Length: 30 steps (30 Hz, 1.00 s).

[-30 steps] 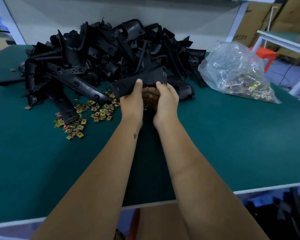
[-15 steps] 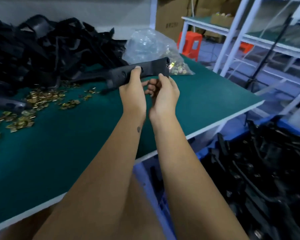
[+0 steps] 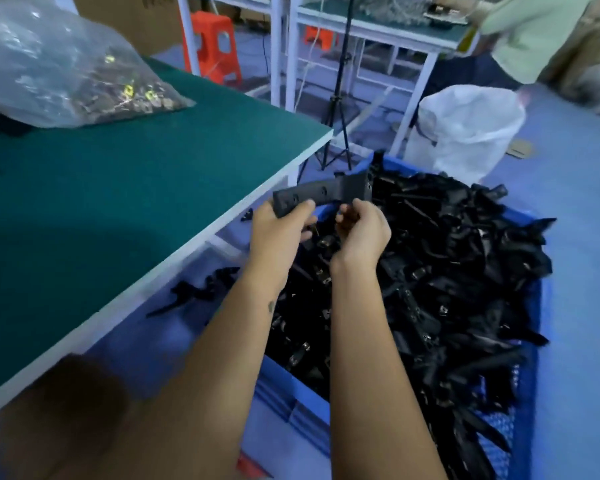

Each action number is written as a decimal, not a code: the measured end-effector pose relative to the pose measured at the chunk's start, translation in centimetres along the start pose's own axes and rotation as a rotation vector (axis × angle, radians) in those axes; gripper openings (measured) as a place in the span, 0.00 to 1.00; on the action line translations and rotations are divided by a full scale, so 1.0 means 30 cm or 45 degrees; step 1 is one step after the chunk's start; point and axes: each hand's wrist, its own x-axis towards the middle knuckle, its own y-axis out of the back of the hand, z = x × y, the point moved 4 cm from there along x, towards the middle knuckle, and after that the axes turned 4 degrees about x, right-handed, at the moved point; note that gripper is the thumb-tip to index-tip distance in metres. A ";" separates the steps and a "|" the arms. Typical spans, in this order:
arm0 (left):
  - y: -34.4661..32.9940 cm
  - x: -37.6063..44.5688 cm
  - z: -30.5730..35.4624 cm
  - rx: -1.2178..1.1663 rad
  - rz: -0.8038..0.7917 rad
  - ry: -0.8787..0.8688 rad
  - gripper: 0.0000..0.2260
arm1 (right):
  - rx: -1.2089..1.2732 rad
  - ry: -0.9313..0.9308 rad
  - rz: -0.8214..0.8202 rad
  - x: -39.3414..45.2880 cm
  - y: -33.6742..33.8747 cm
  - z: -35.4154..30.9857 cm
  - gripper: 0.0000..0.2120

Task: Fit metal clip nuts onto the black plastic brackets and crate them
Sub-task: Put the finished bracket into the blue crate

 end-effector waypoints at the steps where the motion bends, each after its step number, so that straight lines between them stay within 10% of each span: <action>1: 0.000 -0.004 -0.052 0.046 -0.028 0.057 0.07 | -0.097 0.005 0.042 0.021 0.055 -0.006 0.08; 7: 0.025 -0.072 -0.334 0.576 -0.458 0.560 0.14 | -0.858 -0.022 0.144 0.107 0.275 0.025 0.03; 10: 0.031 -0.107 -0.346 0.779 -0.684 0.777 0.24 | -1.400 0.154 0.419 0.107 0.295 0.016 0.25; 13: 0.024 -0.084 -0.263 0.848 -0.722 0.674 0.20 | -1.298 0.342 0.392 0.078 0.212 0.005 0.27; 21: 0.118 0.009 0.178 0.293 -0.312 0.160 0.08 | -0.756 0.459 -0.299 -0.120 -0.241 0.072 0.10; 30: 0.747 -0.066 0.302 -0.012 0.490 -0.184 0.12 | -0.658 0.566 -1.091 -0.586 -0.687 0.290 0.10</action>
